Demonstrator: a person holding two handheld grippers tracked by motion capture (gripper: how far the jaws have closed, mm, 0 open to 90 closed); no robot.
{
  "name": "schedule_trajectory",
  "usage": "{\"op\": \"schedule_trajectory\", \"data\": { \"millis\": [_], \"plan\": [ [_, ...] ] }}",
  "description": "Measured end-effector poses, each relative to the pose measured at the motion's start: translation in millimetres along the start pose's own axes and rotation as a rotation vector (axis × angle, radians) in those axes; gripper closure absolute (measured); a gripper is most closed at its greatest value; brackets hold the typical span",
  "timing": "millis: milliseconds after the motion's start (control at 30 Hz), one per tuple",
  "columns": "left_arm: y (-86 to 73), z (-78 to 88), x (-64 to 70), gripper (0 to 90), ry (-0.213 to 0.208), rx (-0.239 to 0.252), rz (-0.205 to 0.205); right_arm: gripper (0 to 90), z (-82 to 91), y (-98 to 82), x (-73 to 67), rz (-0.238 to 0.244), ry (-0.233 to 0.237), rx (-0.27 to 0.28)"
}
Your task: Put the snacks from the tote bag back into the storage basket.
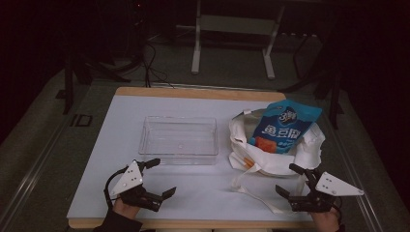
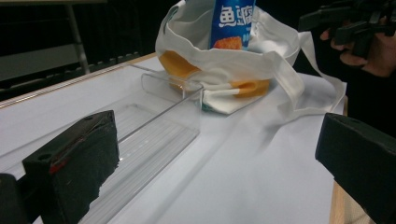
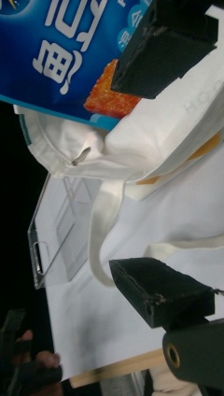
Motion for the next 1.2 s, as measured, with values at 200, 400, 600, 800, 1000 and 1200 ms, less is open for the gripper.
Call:
{"op": "schedule_trajectory", "data": {
  "millis": [200,400,600,800,1000,1200],
  "plan": [
    [4.2,0.4,4.7,0.0,-0.015,-0.006,0.071,12.0,3.7,4.9,-1.8,-0.045,0.026,0.014],
    [3.5,-8.4,12.8,0.0,-0.039,-0.077,0.06,12.0,6.8,11.3,-3.1,-0.038,0.038,0.016],
    [12.1,-17.2,17.4,0.0,-0.097,-0.071,0.108,12.0,8.2,19.3,-0.2,-0.028,0.044,0.014],
    [25.5,-28.7,14.3,0.0,-0.122,-0.077,0.094,12.0,8.6,30.6,7.2,-0.002,0.032,0.012],
    [28.4,-43.7,15.4,0.0,-0.167,-0.117,0.073,12.1,10.1,40.3,18.5,0.021,0.016,0.01],
    [41.1,-62.4,14.2,0.0,-0.186,-0.094,0.054,13.4,11.0,49.4,32.8,0.012,0.02,0.018]
  ]
}}
Point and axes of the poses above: each handheld gripper's, and its own axes: z roughly backward along the jaws, y roughly out of its top, x roughly to its right, the point moved 10 cm from there along -z, roughly forward along the jaws, and after that the axes turned 13 degrees about x, right-handed, at the moved point
